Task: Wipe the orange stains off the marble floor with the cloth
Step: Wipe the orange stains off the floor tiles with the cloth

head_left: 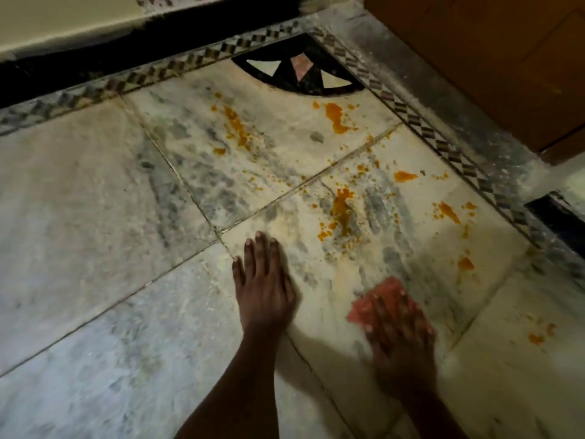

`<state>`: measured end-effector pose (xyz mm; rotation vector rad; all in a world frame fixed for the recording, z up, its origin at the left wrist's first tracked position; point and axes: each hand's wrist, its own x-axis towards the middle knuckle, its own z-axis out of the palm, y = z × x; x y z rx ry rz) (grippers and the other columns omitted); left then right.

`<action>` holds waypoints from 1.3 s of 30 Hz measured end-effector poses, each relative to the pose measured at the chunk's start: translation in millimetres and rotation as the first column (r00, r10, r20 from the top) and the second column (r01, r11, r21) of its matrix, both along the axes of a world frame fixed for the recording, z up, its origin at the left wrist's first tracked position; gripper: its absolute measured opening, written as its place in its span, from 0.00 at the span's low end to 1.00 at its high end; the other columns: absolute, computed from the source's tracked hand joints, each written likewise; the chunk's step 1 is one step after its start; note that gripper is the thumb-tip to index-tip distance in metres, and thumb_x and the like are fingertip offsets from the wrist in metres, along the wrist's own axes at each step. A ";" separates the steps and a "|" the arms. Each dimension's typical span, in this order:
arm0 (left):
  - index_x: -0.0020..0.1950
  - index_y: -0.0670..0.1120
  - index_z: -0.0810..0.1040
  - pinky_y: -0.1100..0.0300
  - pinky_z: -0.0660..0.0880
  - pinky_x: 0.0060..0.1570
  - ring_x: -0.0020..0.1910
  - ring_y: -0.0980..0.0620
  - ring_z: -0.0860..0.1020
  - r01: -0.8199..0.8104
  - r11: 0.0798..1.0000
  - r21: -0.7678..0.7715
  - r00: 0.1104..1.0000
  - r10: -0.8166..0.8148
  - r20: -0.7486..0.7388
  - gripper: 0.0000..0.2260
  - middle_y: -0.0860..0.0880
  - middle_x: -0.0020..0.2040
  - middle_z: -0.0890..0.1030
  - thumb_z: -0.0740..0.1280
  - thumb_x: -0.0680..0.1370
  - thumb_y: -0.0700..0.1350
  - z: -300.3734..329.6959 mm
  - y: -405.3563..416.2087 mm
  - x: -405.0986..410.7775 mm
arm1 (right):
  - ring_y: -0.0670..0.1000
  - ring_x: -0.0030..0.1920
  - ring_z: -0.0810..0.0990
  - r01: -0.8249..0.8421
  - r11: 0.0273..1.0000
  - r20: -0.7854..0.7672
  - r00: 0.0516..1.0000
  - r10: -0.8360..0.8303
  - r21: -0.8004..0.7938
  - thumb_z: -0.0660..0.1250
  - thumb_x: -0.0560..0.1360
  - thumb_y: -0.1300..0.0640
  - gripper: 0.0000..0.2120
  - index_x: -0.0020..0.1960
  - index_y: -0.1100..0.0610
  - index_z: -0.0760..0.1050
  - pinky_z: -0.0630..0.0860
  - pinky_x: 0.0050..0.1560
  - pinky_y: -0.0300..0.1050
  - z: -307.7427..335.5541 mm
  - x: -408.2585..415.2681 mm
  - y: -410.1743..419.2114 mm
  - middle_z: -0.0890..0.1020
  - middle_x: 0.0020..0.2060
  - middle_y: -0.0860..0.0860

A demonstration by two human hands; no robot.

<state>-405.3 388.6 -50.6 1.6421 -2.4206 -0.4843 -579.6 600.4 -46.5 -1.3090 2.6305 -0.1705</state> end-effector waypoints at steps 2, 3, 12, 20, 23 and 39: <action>0.86 0.48 0.55 0.40 0.51 0.82 0.86 0.44 0.50 0.003 1.000 -0.009 1.000 -0.003 0.008 0.31 0.45 0.87 0.50 0.56 0.83 0.52 -3.4 -0.3 -1.2 | 0.70 0.80 0.61 0.243 0.968 -0.008 0.970 -0.244 -0.067 0.41 0.82 0.30 0.29 0.81 0.30 0.38 0.58 0.76 0.75 -8.1 -30.7 -31.6 0.57 0.84 0.56; 0.86 0.48 0.55 0.40 0.50 0.82 0.86 0.44 0.49 0.002 1.000 -0.012 1.000 -0.002 0.010 0.31 0.45 0.87 0.49 0.56 0.83 0.53 -4.6 0.0 -0.5 | 0.72 0.81 0.59 0.377 0.920 0.005 0.925 -0.379 -0.104 0.43 0.82 0.32 0.30 0.81 0.31 0.35 0.55 0.76 0.76 -12.6 -41.0 -60.9 0.57 0.84 0.59; 0.86 0.48 0.57 0.40 0.53 0.82 0.86 0.44 0.51 -0.001 0.999 -0.032 1.000 0.001 0.003 0.31 0.46 0.87 0.50 0.54 0.82 0.53 -2.0 -1.8 -1.4 | 0.61 0.84 0.57 -0.150 0.988 -0.140 0.979 0.147 -0.017 0.52 0.84 0.38 0.26 0.81 0.38 0.65 0.58 0.78 0.65 -2.6 12.9 -17.0 0.56 0.85 0.47; 0.86 0.50 0.57 0.39 0.54 0.81 0.86 0.46 0.50 -0.012 0.998 -0.057 0.999 0.014 0.046 0.30 0.48 0.87 0.50 0.53 0.83 0.54 -9.2 -2.3 -3.4 | 0.65 0.84 0.51 0.247 0.966 0.008 0.969 -0.247 -0.074 0.44 0.80 0.29 0.33 0.83 0.36 0.57 0.48 0.80 0.73 -15.1 -36.5 -181.5 0.53 0.86 0.54; 0.85 0.51 0.58 0.38 0.58 0.80 0.86 0.47 0.51 -0.021 0.998 -0.052 0.998 0.024 0.054 0.29 0.49 0.87 0.51 0.52 0.83 0.54 -6.1 -4.8 -2.5 | 0.63 0.83 0.58 -0.034 0.994 -0.085 0.996 0.025 -0.106 0.55 0.83 0.35 0.27 0.81 0.36 0.61 0.56 0.80 0.68 -1.5 9.5 -115.8 0.60 0.84 0.53; 0.85 0.51 0.61 0.41 0.60 0.79 0.85 0.46 0.55 -0.015 0.997 -0.074 0.998 0.020 0.066 0.29 0.49 0.87 0.54 0.56 0.82 0.53 -7.5 -2.4 -2.6 | 0.58 0.84 0.56 -0.157 0.985 -0.061 0.986 0.153 -0.072 0.51 0.83 0.32 0.26 0.80 0.30 0.58 0.57 0.80 0.65 -4.8 -8.6 -107.5 0.57 0.85 0.47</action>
